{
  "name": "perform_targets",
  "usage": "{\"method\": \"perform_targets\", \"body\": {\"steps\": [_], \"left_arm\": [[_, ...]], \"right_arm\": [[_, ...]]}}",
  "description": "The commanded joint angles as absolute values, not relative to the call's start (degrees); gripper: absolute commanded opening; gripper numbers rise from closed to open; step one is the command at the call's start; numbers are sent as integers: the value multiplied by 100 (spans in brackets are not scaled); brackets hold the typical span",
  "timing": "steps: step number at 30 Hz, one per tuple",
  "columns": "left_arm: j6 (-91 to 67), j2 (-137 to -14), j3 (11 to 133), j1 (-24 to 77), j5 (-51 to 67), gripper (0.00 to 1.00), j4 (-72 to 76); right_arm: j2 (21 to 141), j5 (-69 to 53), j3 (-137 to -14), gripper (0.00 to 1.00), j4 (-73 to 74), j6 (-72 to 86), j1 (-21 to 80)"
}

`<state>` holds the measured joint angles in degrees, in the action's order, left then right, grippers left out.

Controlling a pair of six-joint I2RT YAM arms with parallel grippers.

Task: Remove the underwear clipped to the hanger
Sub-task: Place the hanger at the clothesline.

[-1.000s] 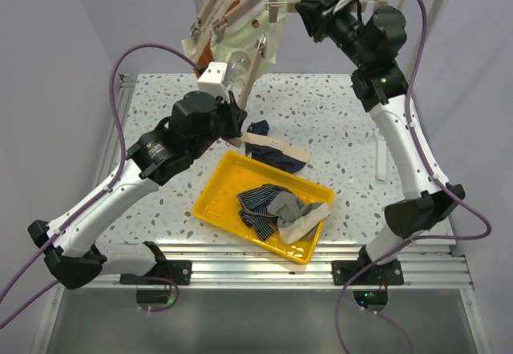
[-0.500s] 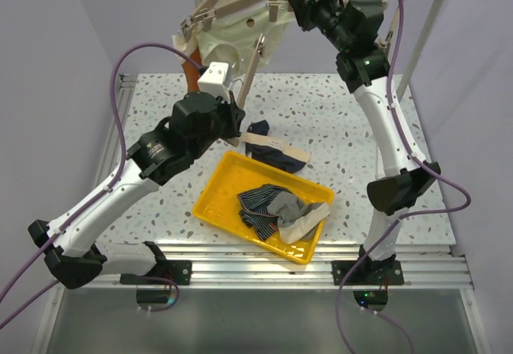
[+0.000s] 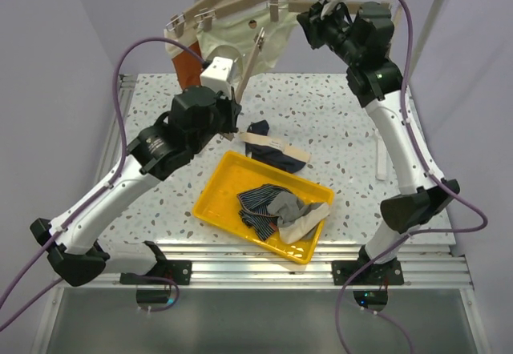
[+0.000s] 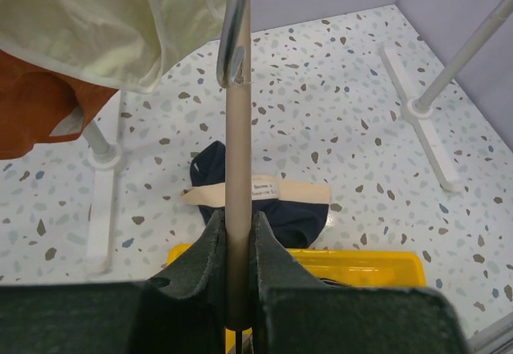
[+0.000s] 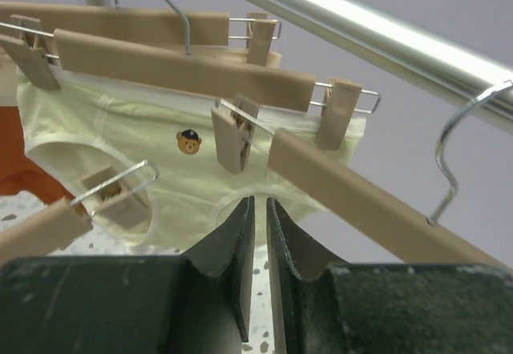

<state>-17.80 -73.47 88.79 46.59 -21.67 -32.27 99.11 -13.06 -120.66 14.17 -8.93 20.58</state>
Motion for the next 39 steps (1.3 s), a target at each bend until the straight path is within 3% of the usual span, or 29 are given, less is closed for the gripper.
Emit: {"method": "perform_targets", "body": {"steps": [1,10,14,18,27,39], "left_arm": [[-1407,-7330,9254,4501,-2171,0,-3059],[-1081,-7559,9747,3991,-1802,0,-3305],[-1072,-7515,9747,3867,-1617,0,-3296],[-1063,-7497,9730,3788,-1407,0,-3252],[-1046,-7655,9755,3691,-958,0,-2927],[-1037,-8183,10766,3612,-272,0,-2892]], "right_arm": [[9213,-1441,-11673,15,1371,-1098,1969],[8693,-1863,-10356,16,1162,-800,1582],[8157,-1969,-8617,21,-950,-1141,1652],[7989,-1583,-7490,24,-1695,-2519,1933],[8217,-1319,-6574,38,-3576,-3884,2065],[8033,-1160,-6767,40,-3726,-3305,2057]]}}
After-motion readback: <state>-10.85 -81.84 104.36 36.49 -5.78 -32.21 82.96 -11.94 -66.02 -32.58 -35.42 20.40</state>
